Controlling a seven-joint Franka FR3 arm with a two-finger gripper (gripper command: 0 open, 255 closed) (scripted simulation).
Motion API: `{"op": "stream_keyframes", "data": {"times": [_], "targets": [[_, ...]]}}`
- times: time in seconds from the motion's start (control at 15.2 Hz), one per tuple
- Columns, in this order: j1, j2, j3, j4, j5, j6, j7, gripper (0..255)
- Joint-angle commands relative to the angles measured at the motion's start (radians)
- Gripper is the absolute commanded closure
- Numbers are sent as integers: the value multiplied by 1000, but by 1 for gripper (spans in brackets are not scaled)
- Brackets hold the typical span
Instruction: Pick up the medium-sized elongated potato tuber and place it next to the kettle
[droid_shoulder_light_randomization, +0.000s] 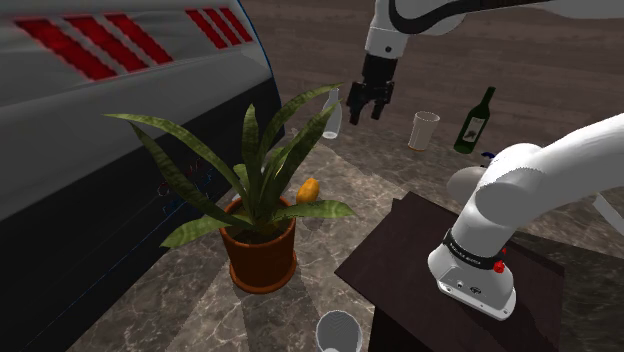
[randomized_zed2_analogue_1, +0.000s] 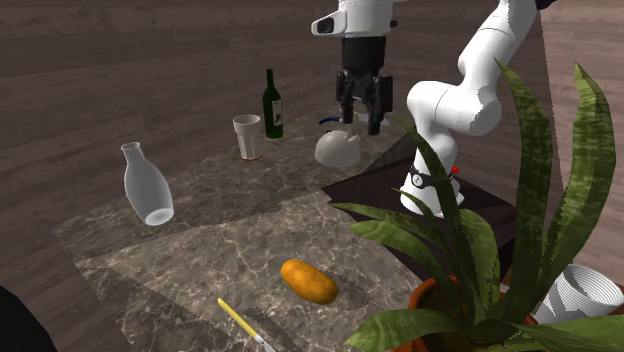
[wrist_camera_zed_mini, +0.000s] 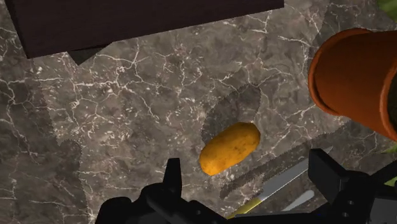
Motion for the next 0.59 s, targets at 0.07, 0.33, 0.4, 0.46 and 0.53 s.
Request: {"op": "stream_keyframes", "data": {"times": [0.07,0.33,0.4,0.46,0.53], "targets": [[-16,68,50,-48,22,132,106,0],[-41,181,112,-80,37,293,242,0],[-48,214,126,-84,37,333,278,0],[-56,248,141,-86,37,373,313,0],[-65,284,155,-86,35,412,350,0]]}}
